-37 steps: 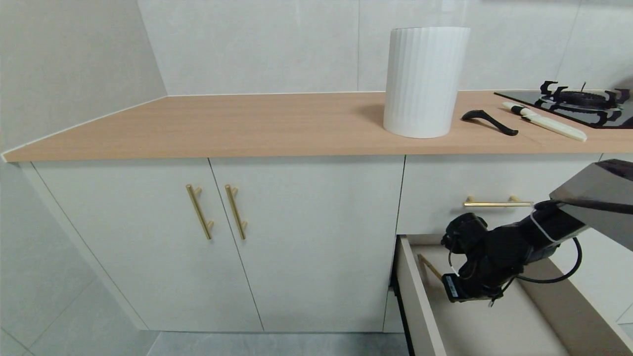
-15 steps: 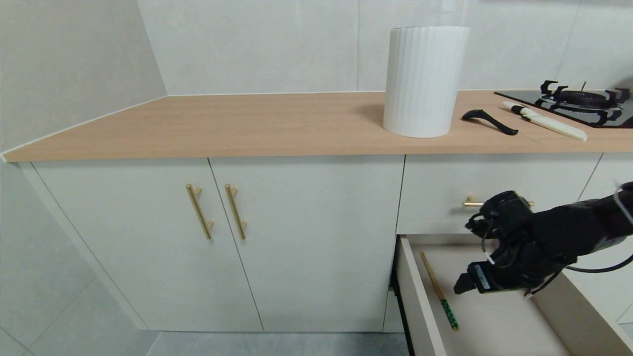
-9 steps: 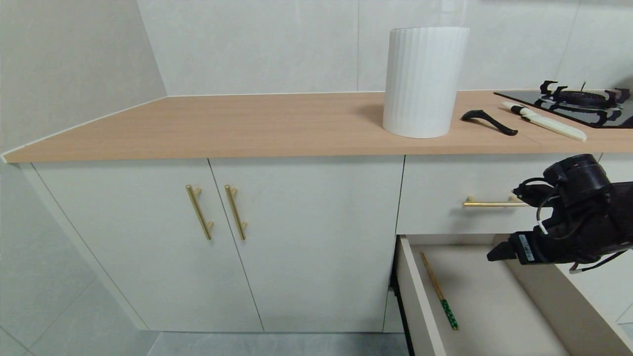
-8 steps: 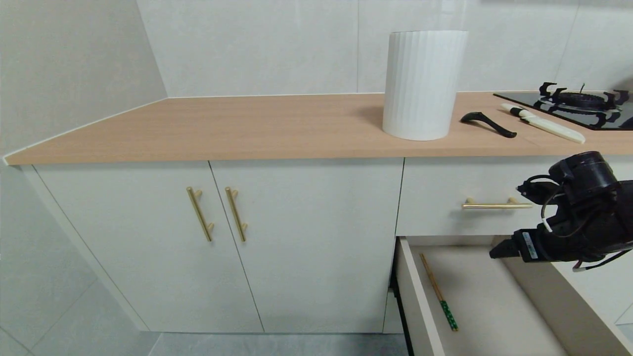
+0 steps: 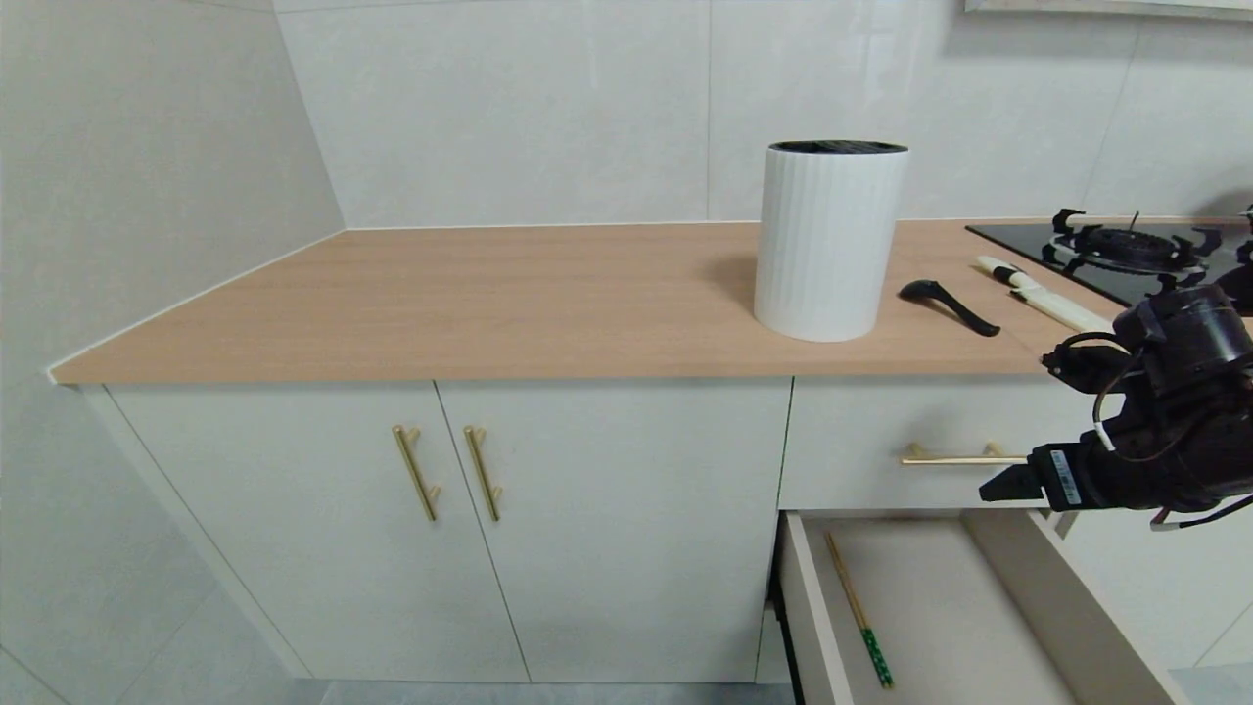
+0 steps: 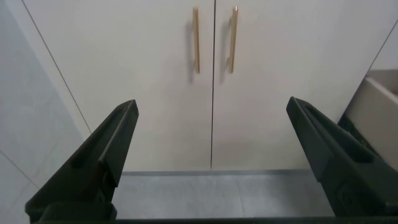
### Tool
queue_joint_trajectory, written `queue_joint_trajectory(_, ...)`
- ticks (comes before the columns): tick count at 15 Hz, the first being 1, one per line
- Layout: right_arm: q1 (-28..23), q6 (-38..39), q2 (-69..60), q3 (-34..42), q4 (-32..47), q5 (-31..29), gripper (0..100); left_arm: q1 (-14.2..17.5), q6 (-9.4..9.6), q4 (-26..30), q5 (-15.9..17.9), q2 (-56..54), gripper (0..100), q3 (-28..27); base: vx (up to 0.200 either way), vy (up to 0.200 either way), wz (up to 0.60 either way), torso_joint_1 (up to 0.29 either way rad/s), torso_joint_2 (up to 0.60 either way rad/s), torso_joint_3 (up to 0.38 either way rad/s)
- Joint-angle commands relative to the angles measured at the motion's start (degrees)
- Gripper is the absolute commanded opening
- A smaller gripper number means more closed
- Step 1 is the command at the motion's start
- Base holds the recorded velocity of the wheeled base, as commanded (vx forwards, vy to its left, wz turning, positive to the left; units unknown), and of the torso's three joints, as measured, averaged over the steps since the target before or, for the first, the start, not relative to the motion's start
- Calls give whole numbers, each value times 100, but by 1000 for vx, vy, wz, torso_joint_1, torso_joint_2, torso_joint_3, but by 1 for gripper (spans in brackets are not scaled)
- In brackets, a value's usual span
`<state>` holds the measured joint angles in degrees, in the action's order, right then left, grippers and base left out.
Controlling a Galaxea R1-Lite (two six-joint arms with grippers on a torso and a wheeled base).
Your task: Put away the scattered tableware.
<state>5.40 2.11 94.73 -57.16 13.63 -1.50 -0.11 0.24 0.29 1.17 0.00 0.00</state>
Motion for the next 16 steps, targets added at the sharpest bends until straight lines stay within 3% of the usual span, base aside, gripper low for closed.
queue_joint_trajectory(1,5,0,-16,-6,-1,-8,100,2,2,-3,-3,9,100,0,0,0,0,129,-447,-320)
queue_joint_trajectory(10,-83,-141,-104,38,-9,-8,100,2,2,-3,-3,0,100,0,0,0,0,168,-475,-315)
queue_joint_trajectory(14,-364,-272,-139,21,-194,9,100,2,2,-3,-3,9,100,0,0,0,0,76,-182,-111)
queue_joint_trajectory(16,-540,-536,-69,-23,-607,308,100,2,2,-3,-3,9,100,0,0,0,0,0,0,0)
